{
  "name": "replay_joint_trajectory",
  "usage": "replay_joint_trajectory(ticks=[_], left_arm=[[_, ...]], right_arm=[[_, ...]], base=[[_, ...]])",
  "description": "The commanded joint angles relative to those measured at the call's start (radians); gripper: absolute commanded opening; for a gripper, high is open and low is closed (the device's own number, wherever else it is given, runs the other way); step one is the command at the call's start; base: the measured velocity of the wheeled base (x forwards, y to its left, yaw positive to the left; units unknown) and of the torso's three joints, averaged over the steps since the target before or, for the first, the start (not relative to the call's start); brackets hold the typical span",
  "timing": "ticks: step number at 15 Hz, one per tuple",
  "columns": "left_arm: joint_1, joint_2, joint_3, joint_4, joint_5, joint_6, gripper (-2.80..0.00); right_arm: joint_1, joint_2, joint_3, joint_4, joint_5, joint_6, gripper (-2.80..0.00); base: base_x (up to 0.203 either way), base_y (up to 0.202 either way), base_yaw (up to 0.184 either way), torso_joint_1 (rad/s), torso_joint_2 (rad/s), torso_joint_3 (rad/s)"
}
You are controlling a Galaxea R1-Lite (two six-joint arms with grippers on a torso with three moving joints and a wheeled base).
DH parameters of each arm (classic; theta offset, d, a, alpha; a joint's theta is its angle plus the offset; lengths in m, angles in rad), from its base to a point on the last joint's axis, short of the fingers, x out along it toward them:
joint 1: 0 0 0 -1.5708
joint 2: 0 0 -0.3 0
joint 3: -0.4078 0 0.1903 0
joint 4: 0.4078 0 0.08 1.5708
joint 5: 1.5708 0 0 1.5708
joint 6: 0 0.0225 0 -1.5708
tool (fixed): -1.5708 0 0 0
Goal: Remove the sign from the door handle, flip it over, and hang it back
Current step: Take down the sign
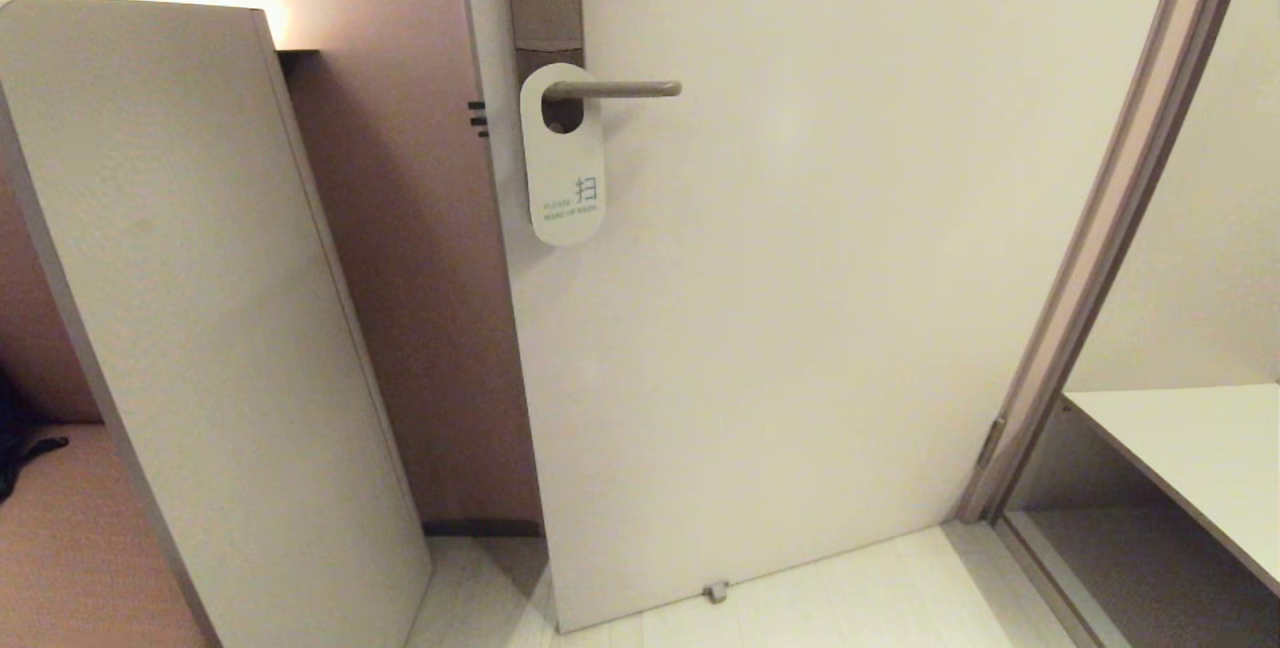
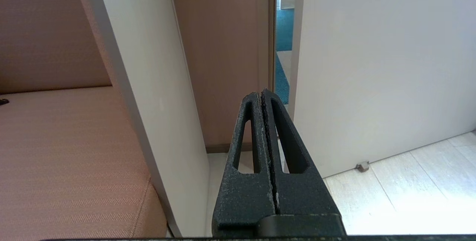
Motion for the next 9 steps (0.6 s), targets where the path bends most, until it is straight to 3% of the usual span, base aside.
replay_joint_trajectory(ticks=[1, 9], left_arm=[[0.000, 0.002, 0.000, 0.000, 0.000, 0.001, -2.80], [0.000, 0.002, 0.000, 0.000, 0.000, -0.001, -2.80]], right_arm=[[0.000, 0.001, 0.001, -0.001, -0.001, 0.000, -2.80], [0.000, 0.001, 0.001, -0.002, -0.001, 0.002, -2.80]], base=[[0.000, 0.000, 0.000, 0.000, 0.00, 0.000], [0.000, 0.000, 0.000, 0.000, 0.00, 0.000]])
